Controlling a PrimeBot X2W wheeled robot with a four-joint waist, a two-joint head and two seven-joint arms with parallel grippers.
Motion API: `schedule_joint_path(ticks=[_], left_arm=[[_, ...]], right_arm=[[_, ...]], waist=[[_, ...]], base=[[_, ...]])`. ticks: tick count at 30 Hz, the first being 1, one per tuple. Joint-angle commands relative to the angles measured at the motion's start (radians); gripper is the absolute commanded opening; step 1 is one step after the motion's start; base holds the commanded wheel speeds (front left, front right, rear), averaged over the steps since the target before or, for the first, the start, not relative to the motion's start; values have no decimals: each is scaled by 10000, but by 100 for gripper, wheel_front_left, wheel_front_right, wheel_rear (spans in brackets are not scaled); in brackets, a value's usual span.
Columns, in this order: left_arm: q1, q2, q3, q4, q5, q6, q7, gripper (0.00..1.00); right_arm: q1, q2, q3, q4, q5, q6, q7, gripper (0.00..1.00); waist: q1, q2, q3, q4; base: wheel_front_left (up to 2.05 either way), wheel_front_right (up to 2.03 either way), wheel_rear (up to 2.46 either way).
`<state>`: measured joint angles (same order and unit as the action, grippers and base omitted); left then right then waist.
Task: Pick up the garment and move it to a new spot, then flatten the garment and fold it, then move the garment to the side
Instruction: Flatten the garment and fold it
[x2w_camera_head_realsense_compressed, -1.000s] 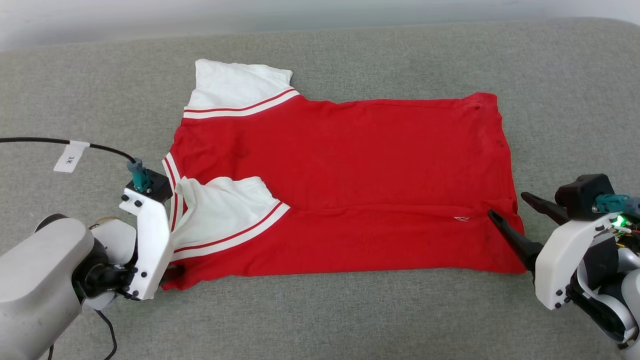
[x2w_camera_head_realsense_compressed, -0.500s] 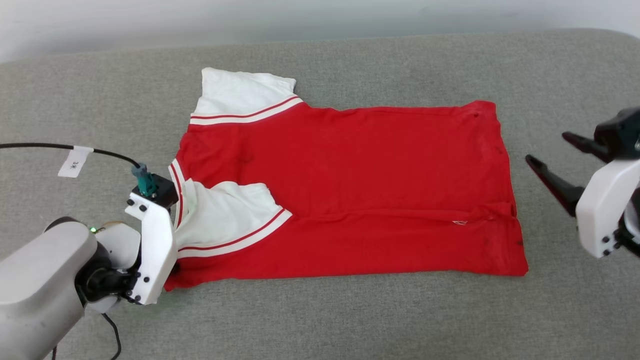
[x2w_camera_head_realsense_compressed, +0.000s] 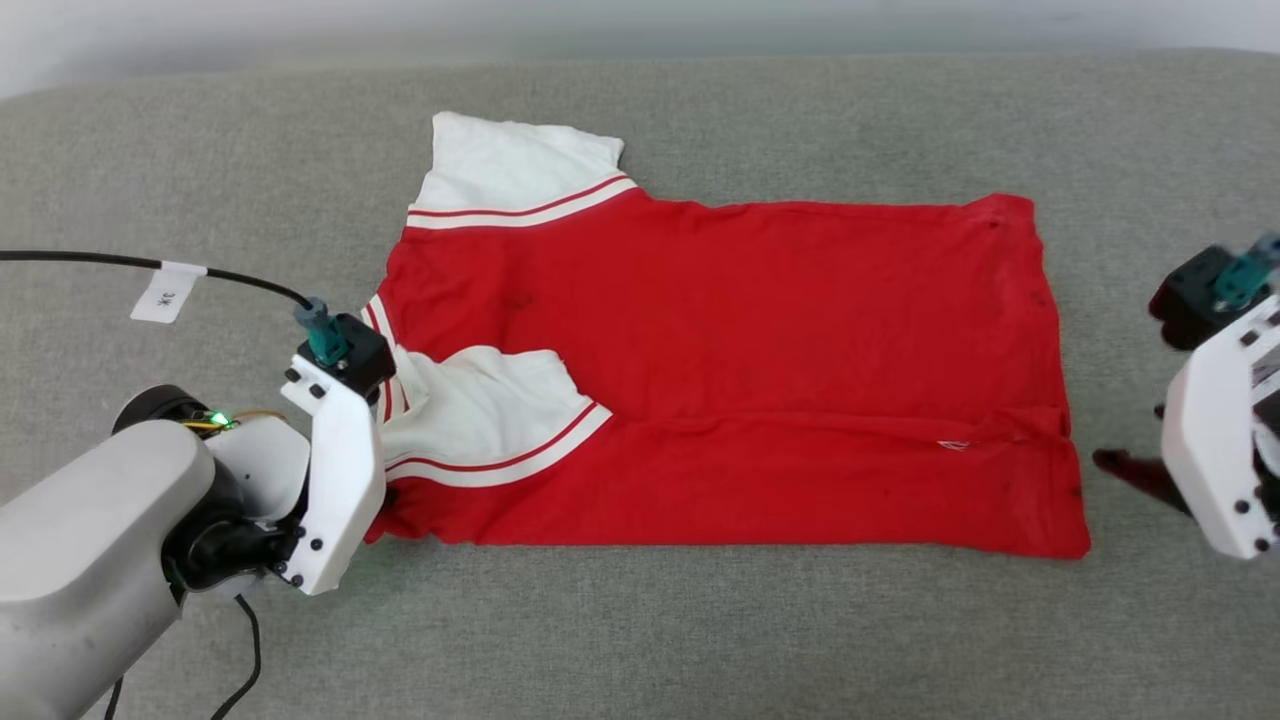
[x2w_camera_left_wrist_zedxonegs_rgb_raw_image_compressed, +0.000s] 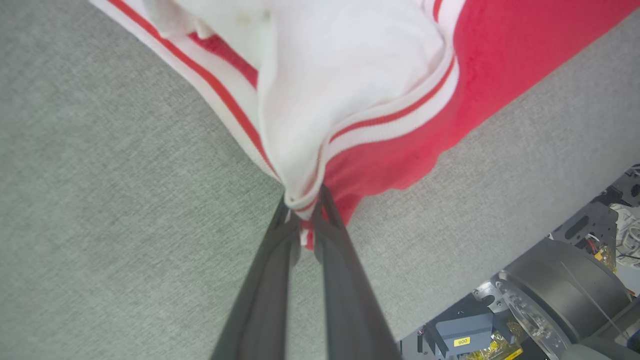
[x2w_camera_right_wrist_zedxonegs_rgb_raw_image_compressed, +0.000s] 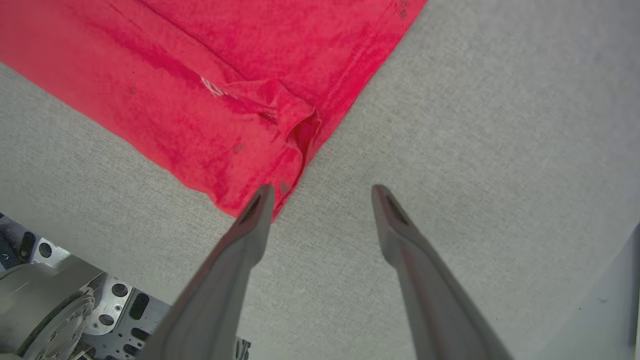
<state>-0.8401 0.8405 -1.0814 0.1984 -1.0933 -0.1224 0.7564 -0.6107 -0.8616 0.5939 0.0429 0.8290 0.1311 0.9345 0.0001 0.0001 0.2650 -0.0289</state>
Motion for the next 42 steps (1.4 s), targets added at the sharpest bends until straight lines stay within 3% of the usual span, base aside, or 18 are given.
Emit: schedule_joint_path(ticks=[1,11,16,17,26,33,37,41,42], left_arm=[[-111,-57,-26,-59,94,6,-59,0],[-224,-189,-98,-108,305,-8,-177,0],[3,-98,-131,49,263,-16,-350,0],[209,-49,-141,164,154,-22,-481,0],[844,394,-187,-286,-270,-42,-725,0],[1783,983,-405,-1329,-639,220,-775,0],[2359,1121,-633,-1732,-721,476,-878,0],[2756,975,-831,-1603,-745,690,-930,0],[2799,902,-819,-1546,-769,723,-1034,0]], right_arm=[[127,187,153,229,46,-8,151,100],[894,1623,1028,2056,116,-6,-156,100],[543,1792,1362,2266,185,-5,-695,100],[202,1476,1401,2200,260,-5,-989,0],[199,258,1739,1369,656,-8,-1747,0],[1072,-810,1869,445,1132,-9,-1967,0],[1793,-905,1904,405,1169,-9,-2044,0],[2376,-488,1925,805,1111,-9,-2140,0],[2480,-369,1887,939,1101,-9,-2209,5]], waist=[[-1,-1,142,102],[-1,-1,647,348],[-1,-1,619,247],[-1,-1,358,174],[-1,-1,-667,49],[-1,-1,-1099,-38],[-1,-1,-1084,-73],[-1,-1,-1006,-101],[-1,-1,-997,-101]], base=[[0,0,0],[0,0,0],[0,0,0],[0,0,0],[0,0,0],[0,0,0],[0,0,0],[0,0,0],[0,0,0]])
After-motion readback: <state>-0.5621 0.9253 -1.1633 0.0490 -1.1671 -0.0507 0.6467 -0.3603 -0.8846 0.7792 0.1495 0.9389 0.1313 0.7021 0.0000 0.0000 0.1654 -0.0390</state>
